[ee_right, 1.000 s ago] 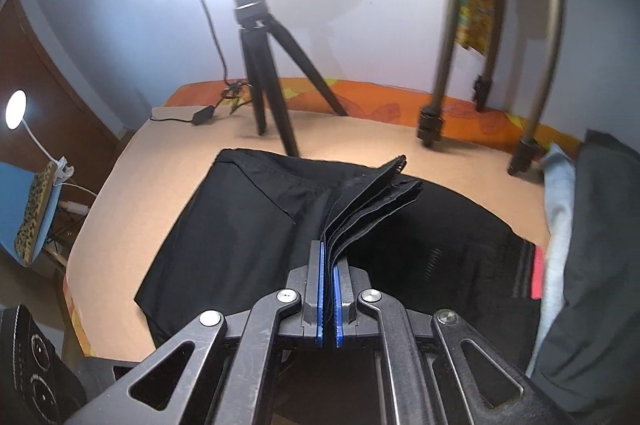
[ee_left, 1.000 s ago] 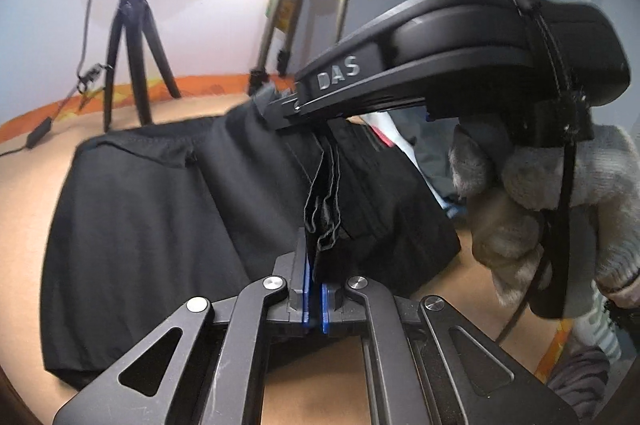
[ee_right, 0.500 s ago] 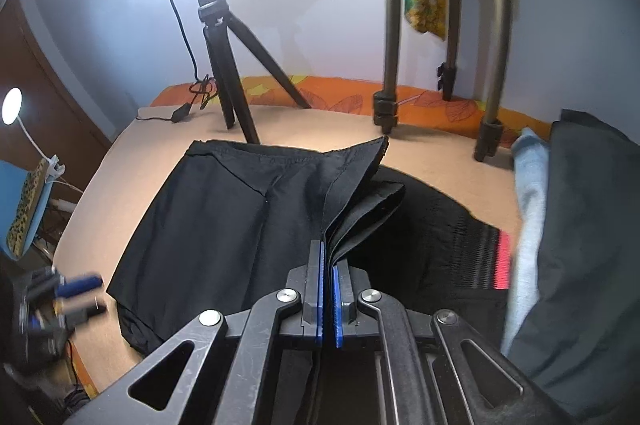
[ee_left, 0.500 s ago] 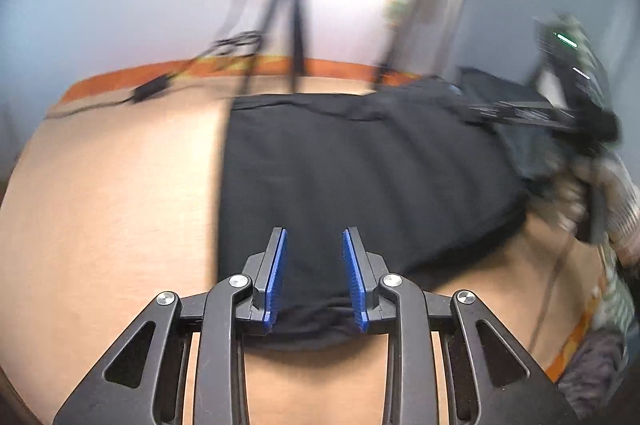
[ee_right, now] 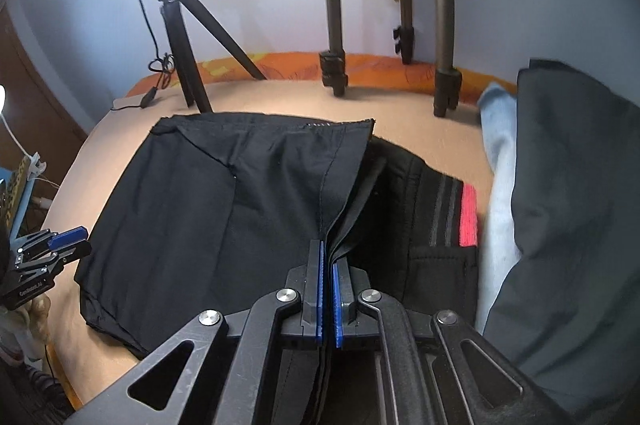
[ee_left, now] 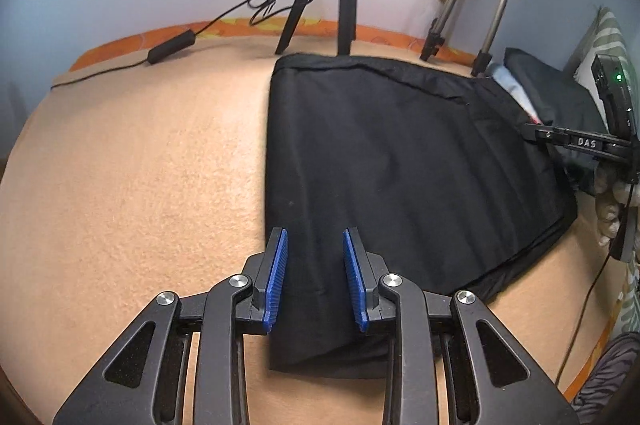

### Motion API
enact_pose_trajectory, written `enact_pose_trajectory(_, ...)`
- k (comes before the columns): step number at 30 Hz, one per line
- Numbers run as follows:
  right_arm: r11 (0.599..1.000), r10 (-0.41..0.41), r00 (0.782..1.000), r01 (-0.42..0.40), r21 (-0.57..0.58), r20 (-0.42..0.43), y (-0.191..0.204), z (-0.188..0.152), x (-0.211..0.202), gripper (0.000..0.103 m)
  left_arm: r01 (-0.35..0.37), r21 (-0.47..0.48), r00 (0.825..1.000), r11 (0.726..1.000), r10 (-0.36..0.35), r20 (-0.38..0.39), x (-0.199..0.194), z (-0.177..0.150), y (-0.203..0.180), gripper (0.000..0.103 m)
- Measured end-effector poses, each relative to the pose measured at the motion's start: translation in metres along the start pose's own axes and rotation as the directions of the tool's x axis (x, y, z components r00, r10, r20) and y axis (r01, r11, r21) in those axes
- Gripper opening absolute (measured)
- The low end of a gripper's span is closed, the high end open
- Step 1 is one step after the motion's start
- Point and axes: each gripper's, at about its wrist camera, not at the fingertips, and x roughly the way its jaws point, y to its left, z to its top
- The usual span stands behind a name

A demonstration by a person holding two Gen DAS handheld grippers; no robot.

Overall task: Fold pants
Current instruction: 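Open both tools and release the folded black pants strip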

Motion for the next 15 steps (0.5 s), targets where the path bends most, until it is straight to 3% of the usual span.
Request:
enact_pose_trajectory(3, 0.997, 0.036, 0.999, -0.035, 0.063, -0.017, -0.011, 0.001, 0.007, 0.004, -0.012, 0.005, 1.000, 1.000, 0.012, -0.016, 0.005, -0.003, 0.004, 0.027)
enact_pose_trajectory(6, 0.979, 0.159, 0.987, -0.160, 0.125, 0.018, -0.023, 0.004, 0.004, 0.020, -0.017, 0.007, 1.000, 1.000, 0.017, -0.020, 0.007, -0.006, 0.004, 0.027)
enact_pose_trajectory(8, 0.973, 0.169, 0.985, -0.173, 0.151, 0.039, -0.027, 0.010, 0.002, 0.029, -0.020, 0.010, 1.000, 1.000, 0.020, -0.019, 0.006, -0.006, 0.003, 0.027)
enact_pose_trajectory(13, 0.972, 0.141, 0.990, -0.141, 0.185, 0.015, -0.032, 0.029, 0.014, 0.029, -0.016, 0.005, 1.000, 1.000, 0.016, -0.018, 0.009, -0.005, 0.004, 0.027)
enact_pose_trajectory(15, 0.969, 0.136, 0.990, -0.139, 0.205, 0.030, -0.034, 0.033, 0.016, 0.022, -0.018, 0.001, 1.000, 1.000, 0.018, -0.016, 0.008, -0.006, 0.006, 0.027)
